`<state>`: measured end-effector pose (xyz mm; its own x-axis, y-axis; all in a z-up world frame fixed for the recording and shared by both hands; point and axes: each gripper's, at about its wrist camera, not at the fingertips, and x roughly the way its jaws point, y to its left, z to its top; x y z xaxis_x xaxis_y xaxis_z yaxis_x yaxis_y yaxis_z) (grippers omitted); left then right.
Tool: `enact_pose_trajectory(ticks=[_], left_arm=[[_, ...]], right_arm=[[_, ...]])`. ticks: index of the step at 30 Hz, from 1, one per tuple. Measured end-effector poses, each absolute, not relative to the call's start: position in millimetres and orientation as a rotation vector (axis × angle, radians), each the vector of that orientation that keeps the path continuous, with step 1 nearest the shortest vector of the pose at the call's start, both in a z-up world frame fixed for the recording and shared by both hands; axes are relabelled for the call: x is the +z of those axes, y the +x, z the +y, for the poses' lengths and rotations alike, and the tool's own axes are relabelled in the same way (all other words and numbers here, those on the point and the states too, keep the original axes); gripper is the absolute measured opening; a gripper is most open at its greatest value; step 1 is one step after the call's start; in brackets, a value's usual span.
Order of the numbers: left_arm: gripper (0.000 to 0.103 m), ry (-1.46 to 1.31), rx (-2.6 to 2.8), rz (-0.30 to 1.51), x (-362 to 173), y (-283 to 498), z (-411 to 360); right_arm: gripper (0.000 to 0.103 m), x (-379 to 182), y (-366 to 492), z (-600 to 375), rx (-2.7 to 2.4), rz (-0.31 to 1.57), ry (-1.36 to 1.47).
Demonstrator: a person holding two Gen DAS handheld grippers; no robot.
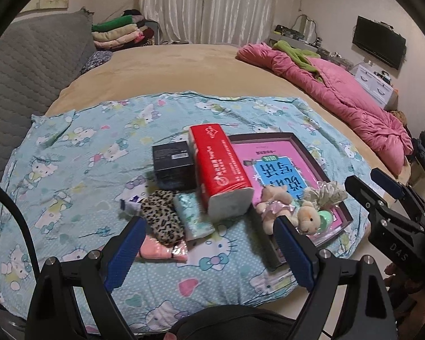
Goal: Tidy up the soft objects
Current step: 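Withdraw both open tools from the tray back toward the pile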
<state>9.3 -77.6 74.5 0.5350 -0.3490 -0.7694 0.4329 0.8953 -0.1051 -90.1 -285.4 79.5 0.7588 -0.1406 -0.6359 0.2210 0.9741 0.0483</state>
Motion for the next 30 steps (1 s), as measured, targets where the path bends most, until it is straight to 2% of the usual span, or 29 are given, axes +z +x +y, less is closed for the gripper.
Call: enact_pose_trajectory(ticks=[19, 30], left_arm=[[0.091, -0.019, -0.288, 0.913, 69.0, 37.2, 20.6], [0.091, -0.062, -0.281, 0.991, 33.5, 47.0, 43.6]], right_arm=[[0.075, 70.6, -69.8, -225.6, -0.009, 0.74, 0.111], [0.075, 48.5, -56.3, -202.3, 0.063, 0.808, 0.103]])
